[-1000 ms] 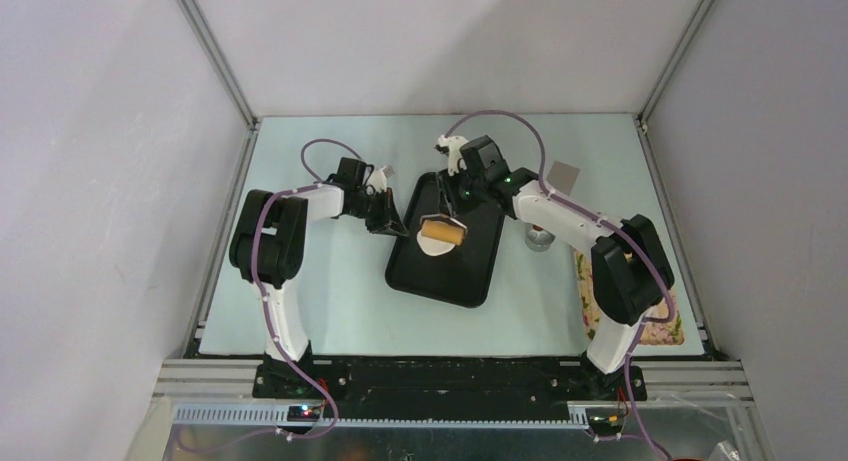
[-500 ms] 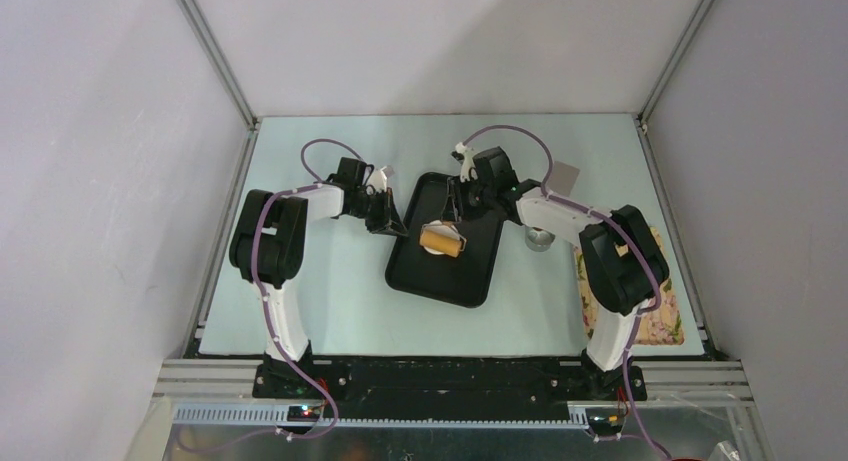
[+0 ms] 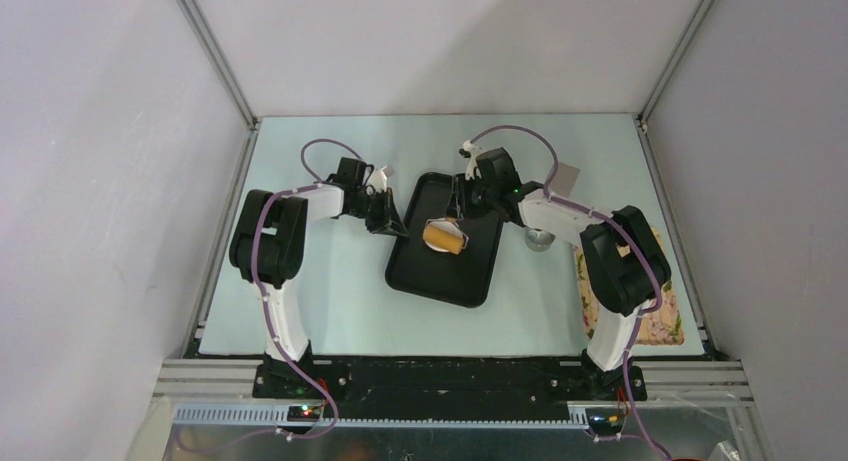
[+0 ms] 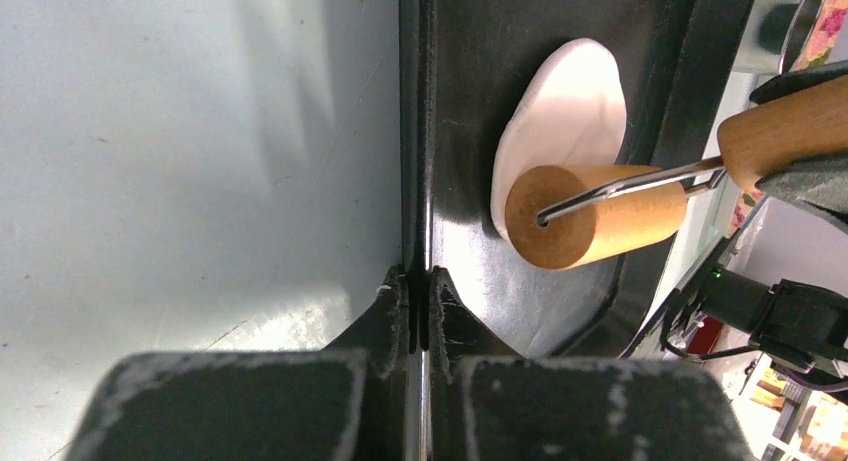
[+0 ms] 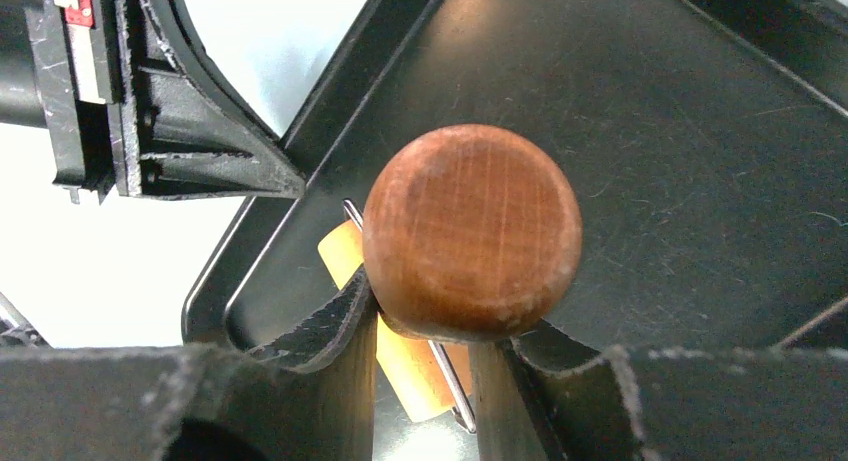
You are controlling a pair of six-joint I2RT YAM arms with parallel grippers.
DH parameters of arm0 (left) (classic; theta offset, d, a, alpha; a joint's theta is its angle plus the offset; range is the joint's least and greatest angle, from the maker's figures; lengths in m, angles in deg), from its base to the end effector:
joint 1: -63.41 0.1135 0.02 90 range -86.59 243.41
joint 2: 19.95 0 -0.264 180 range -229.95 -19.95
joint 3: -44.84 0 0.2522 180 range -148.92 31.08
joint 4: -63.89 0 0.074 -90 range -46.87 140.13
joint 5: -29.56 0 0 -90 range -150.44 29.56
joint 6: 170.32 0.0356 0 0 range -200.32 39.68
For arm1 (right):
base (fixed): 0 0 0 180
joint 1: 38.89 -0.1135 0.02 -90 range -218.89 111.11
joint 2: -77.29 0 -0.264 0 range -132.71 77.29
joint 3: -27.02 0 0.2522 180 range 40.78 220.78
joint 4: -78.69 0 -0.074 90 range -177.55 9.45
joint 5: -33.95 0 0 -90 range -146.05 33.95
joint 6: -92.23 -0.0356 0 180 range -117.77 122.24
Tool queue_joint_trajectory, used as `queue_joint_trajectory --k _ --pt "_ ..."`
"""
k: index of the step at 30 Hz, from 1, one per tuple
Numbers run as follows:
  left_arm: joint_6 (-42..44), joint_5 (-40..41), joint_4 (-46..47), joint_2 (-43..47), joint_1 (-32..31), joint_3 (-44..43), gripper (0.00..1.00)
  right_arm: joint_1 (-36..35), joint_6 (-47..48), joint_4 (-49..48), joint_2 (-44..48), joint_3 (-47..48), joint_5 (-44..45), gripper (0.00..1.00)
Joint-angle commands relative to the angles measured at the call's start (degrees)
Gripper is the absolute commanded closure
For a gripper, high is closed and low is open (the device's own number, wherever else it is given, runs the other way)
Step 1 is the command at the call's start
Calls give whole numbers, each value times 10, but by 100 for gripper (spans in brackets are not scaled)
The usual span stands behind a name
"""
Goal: Roll out the dumpling wrappers from the dough
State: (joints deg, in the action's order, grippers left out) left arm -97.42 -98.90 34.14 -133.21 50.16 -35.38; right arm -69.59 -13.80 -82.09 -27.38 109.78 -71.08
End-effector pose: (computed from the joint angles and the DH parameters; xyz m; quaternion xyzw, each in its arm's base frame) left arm 0.3670 -0.1092 0.1279 0.0466 0.9198 -0.3671 0.1306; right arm 0.3414 0.2134 0.2035 -0.1689 0.8883 0.2720 0.3293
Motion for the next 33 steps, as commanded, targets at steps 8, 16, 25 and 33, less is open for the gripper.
queue_joint_trajectory --k 8,16,25,33 --pt "11 34 -51 -21 9 5 100 -15 124 87 -29 -26 116 100" --pt "11 35 -51 -20 9 6 100 -73 159 102 -21 -25 79 100" --pt "12 34 -51 -20 10 6 100 -80 173 114 -17 -48 18 100" --pt "12 35 -51 -20 9 6 100 -113 208 30 48 -125 67 100"
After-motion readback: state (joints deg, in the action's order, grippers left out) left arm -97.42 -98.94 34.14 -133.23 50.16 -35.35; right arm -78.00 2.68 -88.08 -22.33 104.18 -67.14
